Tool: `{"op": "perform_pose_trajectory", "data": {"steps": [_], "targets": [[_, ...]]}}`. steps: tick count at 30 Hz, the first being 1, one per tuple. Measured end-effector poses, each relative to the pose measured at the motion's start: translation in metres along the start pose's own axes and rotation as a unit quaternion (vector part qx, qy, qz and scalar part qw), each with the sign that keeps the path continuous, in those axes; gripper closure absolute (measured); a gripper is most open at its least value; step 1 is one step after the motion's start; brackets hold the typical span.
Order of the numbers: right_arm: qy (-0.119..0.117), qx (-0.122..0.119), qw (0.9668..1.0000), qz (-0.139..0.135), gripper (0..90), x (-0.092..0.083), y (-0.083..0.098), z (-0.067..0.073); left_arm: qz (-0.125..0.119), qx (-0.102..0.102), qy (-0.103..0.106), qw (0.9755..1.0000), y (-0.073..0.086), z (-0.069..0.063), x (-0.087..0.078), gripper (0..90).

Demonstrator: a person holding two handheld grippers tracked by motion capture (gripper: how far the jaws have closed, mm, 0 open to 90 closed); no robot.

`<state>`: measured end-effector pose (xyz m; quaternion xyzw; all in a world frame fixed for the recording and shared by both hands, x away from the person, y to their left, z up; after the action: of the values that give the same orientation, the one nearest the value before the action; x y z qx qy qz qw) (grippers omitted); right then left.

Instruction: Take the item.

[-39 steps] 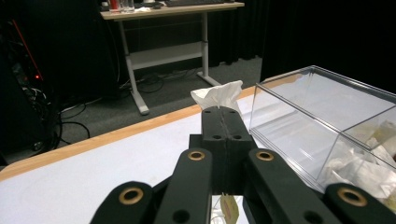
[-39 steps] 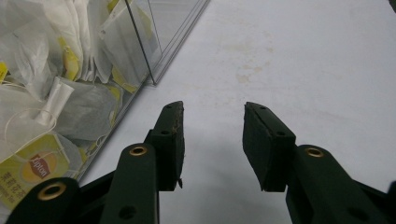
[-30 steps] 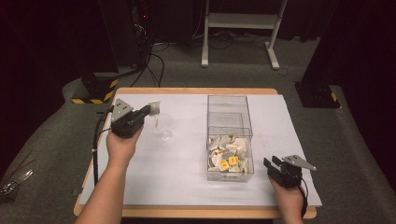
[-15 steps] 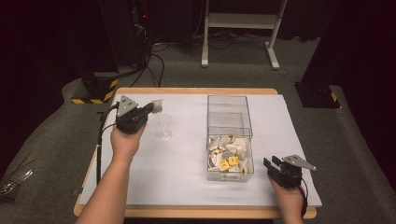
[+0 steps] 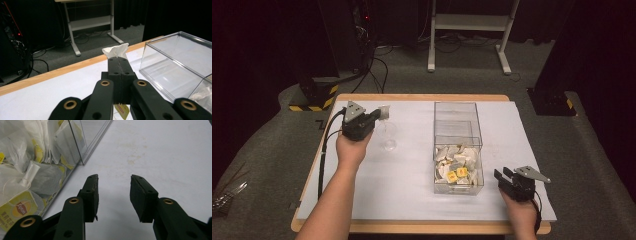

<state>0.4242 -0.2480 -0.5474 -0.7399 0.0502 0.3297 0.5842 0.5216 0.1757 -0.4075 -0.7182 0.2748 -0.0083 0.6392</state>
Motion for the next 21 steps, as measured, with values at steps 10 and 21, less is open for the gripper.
{"op": "perform_pose_trajectory", "data": {"steps": [10, 21], "targets": [[-0.001, 0.001, 1.0, 0.001, 59.0, 0.0, 0.0, 0.001, 0.022, -0.015, -0.008, 0.9996, 0.023, 0.006, 0.011, 90.0], [0.0, -0.003, 1.0, 0.0, 59.0, 0.0, 0.0, 0.0, 0.046, -0.02, -0.016, 0.9986, 0.048, 0.013, 0.017, 90.0]]}}
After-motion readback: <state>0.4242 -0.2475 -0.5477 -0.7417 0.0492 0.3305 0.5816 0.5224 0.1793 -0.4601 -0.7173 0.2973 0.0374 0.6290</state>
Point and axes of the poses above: each handheld gripper's, and its own axes: x roughly forward along the jaws, y roughly out of its underside, z roughly to its left, the point moved 10 cm from there along x, roughly forward along the jaws, and after that the axes turned 13 degrees about -x, right-handed, at the moved point
